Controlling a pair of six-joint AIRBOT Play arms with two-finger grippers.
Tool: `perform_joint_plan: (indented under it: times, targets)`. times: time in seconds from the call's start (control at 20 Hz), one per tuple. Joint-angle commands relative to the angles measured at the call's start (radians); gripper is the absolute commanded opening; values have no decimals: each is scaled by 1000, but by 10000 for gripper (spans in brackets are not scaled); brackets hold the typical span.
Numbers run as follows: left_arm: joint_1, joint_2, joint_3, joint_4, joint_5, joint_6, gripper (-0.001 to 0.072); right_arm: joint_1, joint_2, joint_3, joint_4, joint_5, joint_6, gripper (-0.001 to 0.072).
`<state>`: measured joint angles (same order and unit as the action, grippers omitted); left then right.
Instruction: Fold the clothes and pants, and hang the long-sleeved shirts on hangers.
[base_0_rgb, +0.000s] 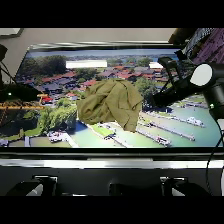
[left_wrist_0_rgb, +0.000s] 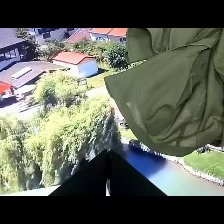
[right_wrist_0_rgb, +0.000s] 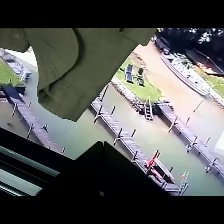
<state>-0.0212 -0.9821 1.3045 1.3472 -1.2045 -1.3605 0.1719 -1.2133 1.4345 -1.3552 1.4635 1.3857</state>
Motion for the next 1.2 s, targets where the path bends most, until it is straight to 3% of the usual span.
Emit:
perform_joint_plan:
  times: [0.0, 0.3, 0.35, 0.4, 0.45, 0.65, 0.75, 1.15]
  targets:
    - [1, -1, 0, 0, 0, 0, 29, 1, 1, 0, 0, 0, -2, 33]
    - [1, -2, 0, 0, 0, 0, 30, 1, 1, 0, 0, 0, -2, 33]
    - [1, -3, -1, 0, 5, 0, 66, 1, 1, 0, 0, 0, -2, 33]
    - [1, -4, -5, 0, 16, -2, 318, 1, 1, 0, 0, 0, -2, 33]
    - [1, -5, -11, -1, 16, -38, 702, 1, 1, 0, 0, 0, -2, 33]
    - [31, -75, -74, -41, 78, -243, 720, 1, 1, 0, 0, 0, -2, 33]
    - [66, -164, -134, -183, 134, -225, 720, 1, 1, 0, 0, 0, -2, 33]
    - [102, -586, -181, -668, 303, 43, 720, 1, 1, 0, 1, -68, -2, 33]
